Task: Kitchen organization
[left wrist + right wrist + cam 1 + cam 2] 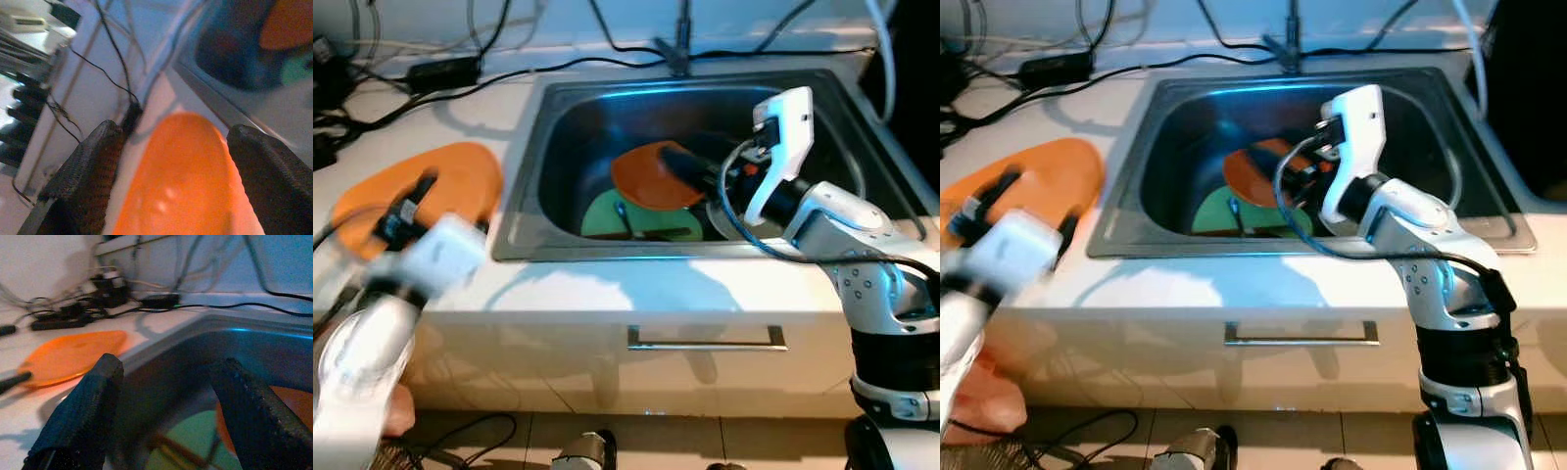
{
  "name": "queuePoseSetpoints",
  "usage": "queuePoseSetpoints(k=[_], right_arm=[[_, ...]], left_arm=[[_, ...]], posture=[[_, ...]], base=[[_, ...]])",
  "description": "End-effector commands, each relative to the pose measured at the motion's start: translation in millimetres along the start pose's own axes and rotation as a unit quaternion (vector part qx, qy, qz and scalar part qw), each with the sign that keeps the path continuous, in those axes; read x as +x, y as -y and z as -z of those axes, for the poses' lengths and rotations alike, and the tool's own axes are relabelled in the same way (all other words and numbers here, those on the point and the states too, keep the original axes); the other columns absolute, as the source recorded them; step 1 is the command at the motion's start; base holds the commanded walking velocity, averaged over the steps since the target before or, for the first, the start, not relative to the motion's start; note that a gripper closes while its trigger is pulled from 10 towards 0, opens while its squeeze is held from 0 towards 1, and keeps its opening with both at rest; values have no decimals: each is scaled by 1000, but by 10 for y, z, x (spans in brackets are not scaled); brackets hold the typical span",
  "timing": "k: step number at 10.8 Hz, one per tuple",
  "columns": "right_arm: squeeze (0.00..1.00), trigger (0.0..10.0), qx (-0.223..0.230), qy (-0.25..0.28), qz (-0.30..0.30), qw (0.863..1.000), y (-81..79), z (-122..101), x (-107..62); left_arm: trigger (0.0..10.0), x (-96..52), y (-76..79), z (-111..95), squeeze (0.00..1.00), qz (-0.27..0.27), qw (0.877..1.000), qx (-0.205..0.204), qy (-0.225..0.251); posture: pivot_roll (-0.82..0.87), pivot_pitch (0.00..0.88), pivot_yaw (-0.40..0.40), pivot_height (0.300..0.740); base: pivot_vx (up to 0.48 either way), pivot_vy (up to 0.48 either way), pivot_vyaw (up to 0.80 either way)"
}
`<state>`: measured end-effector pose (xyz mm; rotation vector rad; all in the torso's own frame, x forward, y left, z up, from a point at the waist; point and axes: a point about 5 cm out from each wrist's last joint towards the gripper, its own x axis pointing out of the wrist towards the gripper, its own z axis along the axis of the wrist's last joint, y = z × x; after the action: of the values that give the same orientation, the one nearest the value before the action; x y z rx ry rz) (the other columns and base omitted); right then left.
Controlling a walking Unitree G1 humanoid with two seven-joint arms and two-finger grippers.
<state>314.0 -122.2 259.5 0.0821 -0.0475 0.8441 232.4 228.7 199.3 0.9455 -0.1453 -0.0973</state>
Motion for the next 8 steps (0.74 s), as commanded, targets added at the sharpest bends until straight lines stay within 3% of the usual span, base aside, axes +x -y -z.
queuePoseSetpoints(k=[1, 5, 8], right_arm=[[0, 10000, 5, -8, -35, 999, -99, 17, -5], [0, 10000, 6, -29, -107, 994, -270, 87, -47], [0, 10000, -4, -35, -113, 993, -300, 119, -46]], left_arm=[[10000, -41, -48, -4, 0, -1, 1000, 16, 1], [10000, -191, -17, 287, 0, 13, 997, 52, -64], [10000, -21, -20, 520, 0, 23, 993, 73, -95]], posture=[[198, 189, 111, 740], [210, 186, 109, 740], [195, 175, 107, 740]], base=[[0, 0, 0], [0, 0, 0], [0, 0, 0]])
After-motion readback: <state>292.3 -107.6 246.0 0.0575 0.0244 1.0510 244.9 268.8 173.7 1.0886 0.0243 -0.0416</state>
